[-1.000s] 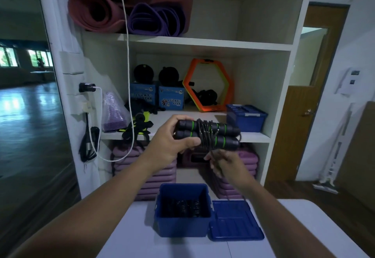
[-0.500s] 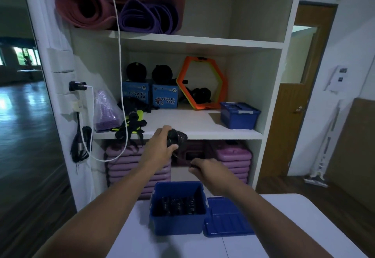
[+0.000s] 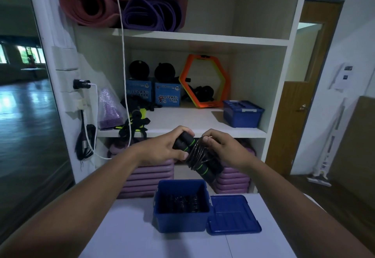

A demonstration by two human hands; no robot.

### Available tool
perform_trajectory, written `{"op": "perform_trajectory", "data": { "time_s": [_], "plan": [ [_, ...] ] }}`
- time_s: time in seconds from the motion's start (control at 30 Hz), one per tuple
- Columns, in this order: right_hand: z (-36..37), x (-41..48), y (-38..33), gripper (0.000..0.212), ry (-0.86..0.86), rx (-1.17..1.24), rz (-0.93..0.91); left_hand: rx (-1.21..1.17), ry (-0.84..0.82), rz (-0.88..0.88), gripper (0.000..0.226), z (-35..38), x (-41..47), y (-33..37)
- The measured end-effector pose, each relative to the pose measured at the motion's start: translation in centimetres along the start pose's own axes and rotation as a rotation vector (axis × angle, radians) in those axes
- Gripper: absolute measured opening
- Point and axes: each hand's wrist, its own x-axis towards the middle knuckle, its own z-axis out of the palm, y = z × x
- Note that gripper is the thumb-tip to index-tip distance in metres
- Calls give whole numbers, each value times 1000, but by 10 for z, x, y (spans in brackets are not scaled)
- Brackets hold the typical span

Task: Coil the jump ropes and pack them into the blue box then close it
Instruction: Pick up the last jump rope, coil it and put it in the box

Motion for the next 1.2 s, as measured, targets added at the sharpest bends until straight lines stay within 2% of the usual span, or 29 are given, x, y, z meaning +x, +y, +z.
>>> {"op": "perform_trajectory", "data": {
  "time_s": [0.1, 0.17, 0.27, 0.37, 0.43, 0.5, 0.67, 0.73, 0.77, 0.83, 0.9, 0.97, 1.03, 1.2],
  "plan": [
    [9, 0, -4, 18, 33, 127, 34, -67, 59, -29, 50, -1, -4, 0],
    [16, 1, -2, 18, 89, 201, 85, -197, 136, -57, 49, 1, -3, -4],
    [25, 4, 6, 18, 244, 203, 121, -378, 378, -102, 42, 6, 5, -14],
    [37, 5, 6, 20, 359, 147, 153, -345, 646, -186, 22, 18, 15, -23],
    [44, 8, 4, 20, 411, 97, 190, -295, 738, -236, 20, 28, 21, -25],
    [47, 10, 4, 20, 431, 53, 197, -279, 722, -241, 28, 36, 23, -18],
    [47, 8, -1, 18, 403, -60, 85, -139, 519, -160, 77, 43, 23, -5],
    [41, 6, -4, 15, 418, -137, 8, -5, 501, -135, 101, 42, 24, -8],
    [37, 5, -7, 14, 405, -181, -32, 87, 522, -138, 106, 41, 25, -10],
    [26, 2, -10, 16, 345, -258, -103, 193, 588, -117, 101, 39, 25, -13],
    [15, 1, -14, 18, 290, -333, -155, 193, 622, -60, 94, 38, 25, -16],
    [4, 3, -19, 20, 291, -340, -186, 70, 650, -4, 85, 38, 22, -15],
    [-3, 5, -25, 19, 312, -242, -143, -46, 658, 47, 75, 40, 20, -12],
    [-9, 8, -33, 16, 351, -4, -49, -416, 556, 133, 70, 38, 19, -13]
  ]
}}
